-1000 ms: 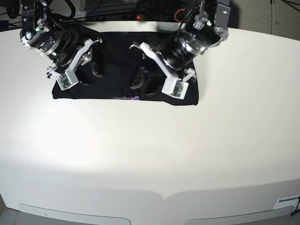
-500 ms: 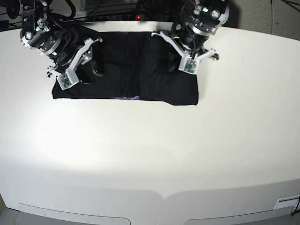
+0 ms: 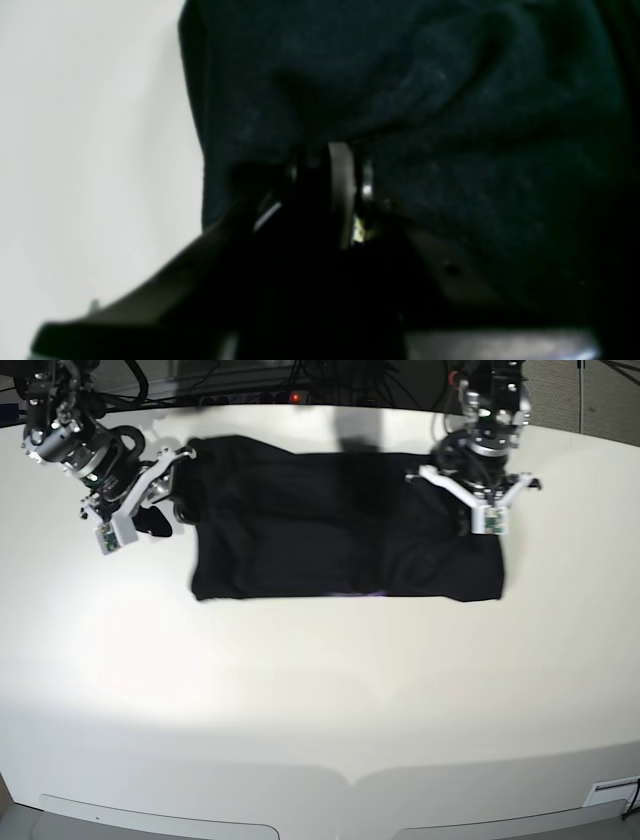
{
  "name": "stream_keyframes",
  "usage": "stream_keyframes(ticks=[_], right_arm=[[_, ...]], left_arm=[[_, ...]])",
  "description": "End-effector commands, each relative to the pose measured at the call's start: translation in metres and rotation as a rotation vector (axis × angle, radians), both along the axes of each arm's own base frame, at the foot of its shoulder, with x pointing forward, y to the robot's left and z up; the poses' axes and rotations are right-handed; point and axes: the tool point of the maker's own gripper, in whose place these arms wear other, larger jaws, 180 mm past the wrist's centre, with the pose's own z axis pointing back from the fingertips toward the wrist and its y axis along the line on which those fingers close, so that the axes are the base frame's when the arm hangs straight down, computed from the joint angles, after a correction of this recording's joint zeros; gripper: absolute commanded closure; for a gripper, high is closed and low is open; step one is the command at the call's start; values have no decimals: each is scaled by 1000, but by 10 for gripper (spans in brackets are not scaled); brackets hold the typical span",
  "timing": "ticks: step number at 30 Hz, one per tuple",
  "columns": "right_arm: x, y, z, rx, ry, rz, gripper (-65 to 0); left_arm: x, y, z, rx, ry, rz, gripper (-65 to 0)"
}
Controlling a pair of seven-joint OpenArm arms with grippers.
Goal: Fold the T-shirt properly
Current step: 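Release the folded shirt and lift both grippers away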
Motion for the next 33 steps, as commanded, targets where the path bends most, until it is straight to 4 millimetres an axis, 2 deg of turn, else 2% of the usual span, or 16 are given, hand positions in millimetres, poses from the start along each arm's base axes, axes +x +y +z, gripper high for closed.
stream_keyframes(ticks=[1,3,6,9,14,16,19,21,24,28,31,33], right_arm=[[6,-3,15,21,-44,-5,-285],[6,-9,17,33,-32,-22,-285],[4,-9,15,34,-8,-22,-285],[2,-9,12,27,8,-18,-285],[9,-9,17,27,-13,-18,-285],[21,-10,24,24,-41,-17,-285],[40,-10,34,0,-54,-8,-285],[50,-8,39,-2,-45,2,-285],[57,-3,48,26,-49,19,-285],[59,1,53,55,-66,23,-285],[59,0,53,54,-66,22,-285],[59,0,53,54,-66,22,-285]], left_arm=[[-15,18,-14,40,91,39,-77],[-15,33,-12,58,88,53,-77],[-10,35,-5,-15,62,30,-77],[3,28,16,-110,-2,-15,-77],[22,26,59,-143,-117,-48,-77],[25,20,72,-191,-138,-56,-77],[25,-5,86,-314,-153,-138,-77],[24,-16,89,-379,-151,-168,-77],[18,-22,80,-399,-91,-177,-77],[4,-34,69,-412,-32,-202,-77],[-7,-54,66,-445,-21,-238,-77],[-15,-75,66,-478,-22,-278,-77]])
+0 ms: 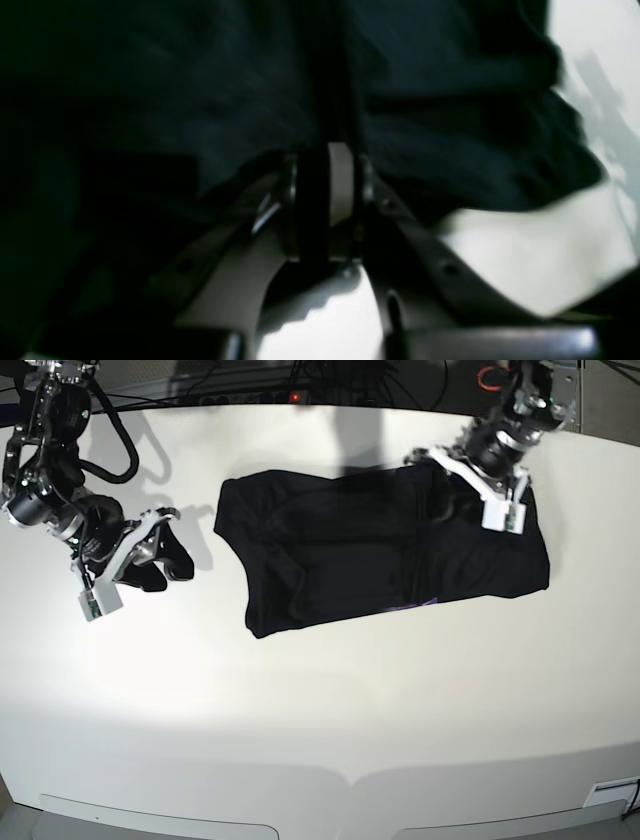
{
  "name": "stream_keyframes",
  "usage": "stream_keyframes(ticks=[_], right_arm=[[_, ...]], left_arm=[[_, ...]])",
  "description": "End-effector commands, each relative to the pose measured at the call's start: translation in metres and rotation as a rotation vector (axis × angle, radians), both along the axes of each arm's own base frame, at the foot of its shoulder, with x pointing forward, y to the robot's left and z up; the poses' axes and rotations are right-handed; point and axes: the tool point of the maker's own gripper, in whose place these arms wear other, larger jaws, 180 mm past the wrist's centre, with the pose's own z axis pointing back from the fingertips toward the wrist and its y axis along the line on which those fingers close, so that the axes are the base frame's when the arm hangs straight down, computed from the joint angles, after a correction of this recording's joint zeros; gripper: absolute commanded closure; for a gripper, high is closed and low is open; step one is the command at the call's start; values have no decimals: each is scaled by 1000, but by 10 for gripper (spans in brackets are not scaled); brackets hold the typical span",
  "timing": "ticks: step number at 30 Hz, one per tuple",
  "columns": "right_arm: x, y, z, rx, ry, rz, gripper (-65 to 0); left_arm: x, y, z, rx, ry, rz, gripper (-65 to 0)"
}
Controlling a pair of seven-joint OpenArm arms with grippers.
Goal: Fold the T-shirt properly
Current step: 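Release the folded shirt and lift both grippers away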
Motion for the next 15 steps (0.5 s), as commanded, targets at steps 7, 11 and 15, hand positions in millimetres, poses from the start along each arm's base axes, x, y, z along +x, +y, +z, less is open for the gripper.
stream_keyframes(ticks=[7,11,15], right_arm=[[6,1,14,11,-51,7,-285],[5,1,13,10,-48,8,-285],[7,1,16,18,-64,5,-285]], left_arm=[[-15,-64,7,-21,-54,-144,-77],[-20,-72,2,23,-52,-158,-77],[-9,-71,29,8,-130,-145,-77]])
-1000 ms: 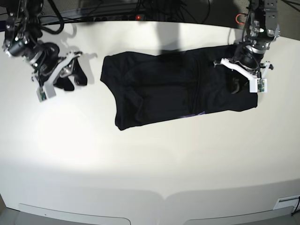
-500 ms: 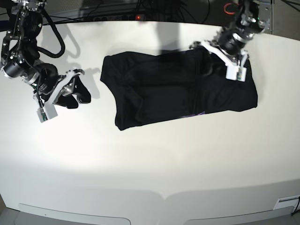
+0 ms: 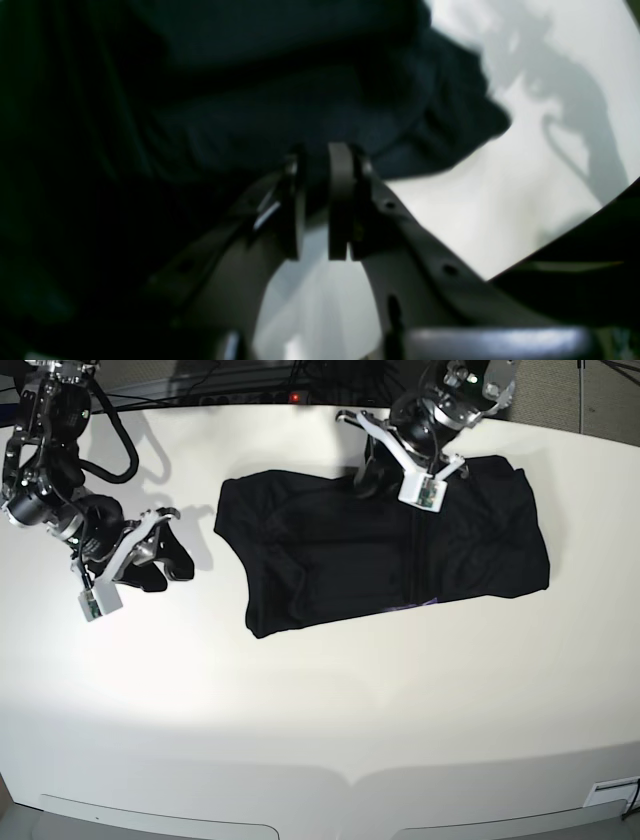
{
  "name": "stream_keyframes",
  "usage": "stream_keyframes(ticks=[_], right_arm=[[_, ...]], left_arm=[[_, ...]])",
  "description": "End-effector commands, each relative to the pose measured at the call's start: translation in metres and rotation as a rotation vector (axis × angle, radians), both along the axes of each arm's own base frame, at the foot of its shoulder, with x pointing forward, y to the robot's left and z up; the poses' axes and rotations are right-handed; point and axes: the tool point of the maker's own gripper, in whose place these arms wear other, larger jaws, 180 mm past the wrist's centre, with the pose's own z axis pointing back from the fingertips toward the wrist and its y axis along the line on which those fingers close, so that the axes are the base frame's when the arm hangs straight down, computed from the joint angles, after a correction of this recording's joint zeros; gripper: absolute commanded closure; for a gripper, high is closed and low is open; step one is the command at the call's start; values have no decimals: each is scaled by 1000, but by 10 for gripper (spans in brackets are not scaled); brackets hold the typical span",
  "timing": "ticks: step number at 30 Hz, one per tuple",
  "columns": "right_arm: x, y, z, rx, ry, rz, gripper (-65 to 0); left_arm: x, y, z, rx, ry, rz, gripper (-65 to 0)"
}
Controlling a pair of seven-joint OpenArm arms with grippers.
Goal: Fold the T-shirt properly
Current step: 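Release the folded shirt and lift both grippers away, then grasp both short ends of the black shirt strip with both grippers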
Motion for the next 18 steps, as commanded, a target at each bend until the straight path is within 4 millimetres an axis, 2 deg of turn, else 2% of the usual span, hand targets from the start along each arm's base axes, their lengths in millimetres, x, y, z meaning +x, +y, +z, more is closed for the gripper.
stream_keyframes(ticks=[1,4,7,9,11,15,18], right_arm=[[7,1,15,14,-56,7,-285],[14,-2,13,25,-50,-4,-285],[19,-4,-4,63,20,-16,-292],[23,-3,-17,113,62,-23,-314],[28,0,-29,149,101,-24,-317],[35,5,-48,140,192,6,-317],[41,14,-54,115,233,45,-317]], left_arm=[[8,0,23,-31,-70,4,-77],[17,6,56,-40,-157,14,-77],[24,20,76,-32,-213,50,-77],[28,35,73,-1,-206,81,-77],[28,54,63,50,-160,118,-77],[26,100,52,132,-123,221,-77],[22,134,49,183,-117,298,-77]])
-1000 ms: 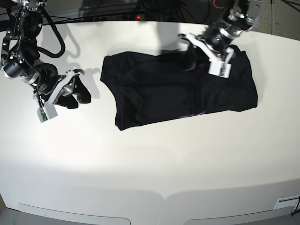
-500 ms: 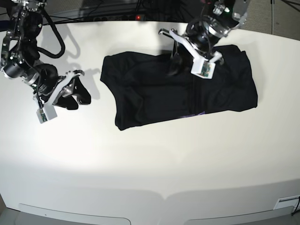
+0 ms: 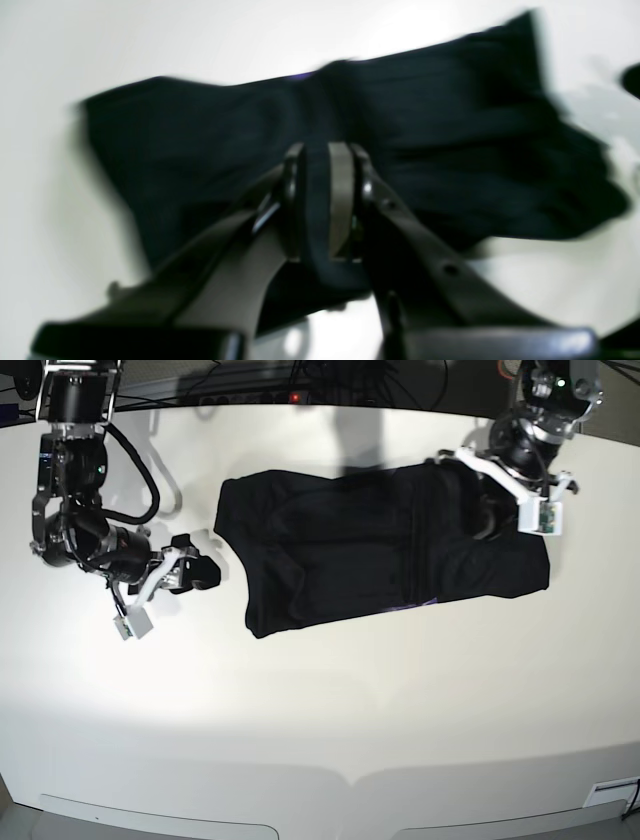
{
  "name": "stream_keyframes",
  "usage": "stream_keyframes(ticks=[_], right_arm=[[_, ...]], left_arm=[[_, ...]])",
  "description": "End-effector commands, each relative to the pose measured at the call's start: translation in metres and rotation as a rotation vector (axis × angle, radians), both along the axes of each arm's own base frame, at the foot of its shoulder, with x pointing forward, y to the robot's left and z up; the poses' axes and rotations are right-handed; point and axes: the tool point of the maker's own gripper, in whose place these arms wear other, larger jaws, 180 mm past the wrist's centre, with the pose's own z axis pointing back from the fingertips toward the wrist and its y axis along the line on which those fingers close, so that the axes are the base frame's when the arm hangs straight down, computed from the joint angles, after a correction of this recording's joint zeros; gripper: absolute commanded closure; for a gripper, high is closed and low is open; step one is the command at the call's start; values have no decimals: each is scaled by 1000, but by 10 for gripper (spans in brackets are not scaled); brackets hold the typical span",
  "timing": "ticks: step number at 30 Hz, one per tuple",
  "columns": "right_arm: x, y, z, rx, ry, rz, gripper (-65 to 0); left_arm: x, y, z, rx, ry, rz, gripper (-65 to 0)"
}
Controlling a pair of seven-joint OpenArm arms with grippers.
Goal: Fold the T-shirt properly
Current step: 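Grasp both short ends of the black shirt strip with both grippers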
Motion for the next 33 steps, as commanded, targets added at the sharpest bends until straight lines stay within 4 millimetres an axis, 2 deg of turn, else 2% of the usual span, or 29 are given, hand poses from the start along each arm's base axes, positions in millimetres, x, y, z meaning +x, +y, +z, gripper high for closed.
stream_keyframes(ticks=[1,6,11,17,22,27,33], right_arm=[[12,-1,13,-12,-46,14,-317],[14,11,-7,-84,10,78,-317],[8,22,-22,-66,44,99,-317],[5,19,-42,-7,90,42,-317],[1,31,-37,87,113,49,-317],[-11,58,-39,142,161,109,-317],[-12,90,-38,208,163,126,-317]], left_arm=[[0,8,9,6,-35,21,-77],[-13,49,9,70,-28,112,-77],[-18,68,10,104,-22,153,-77],[-18,69,10,98,-25,157,-77],[-17,69,12,98,-33,158,-77],[-17,69,13,97,-40,159,-77],[-17,69,13,97,-39,159,-77]])
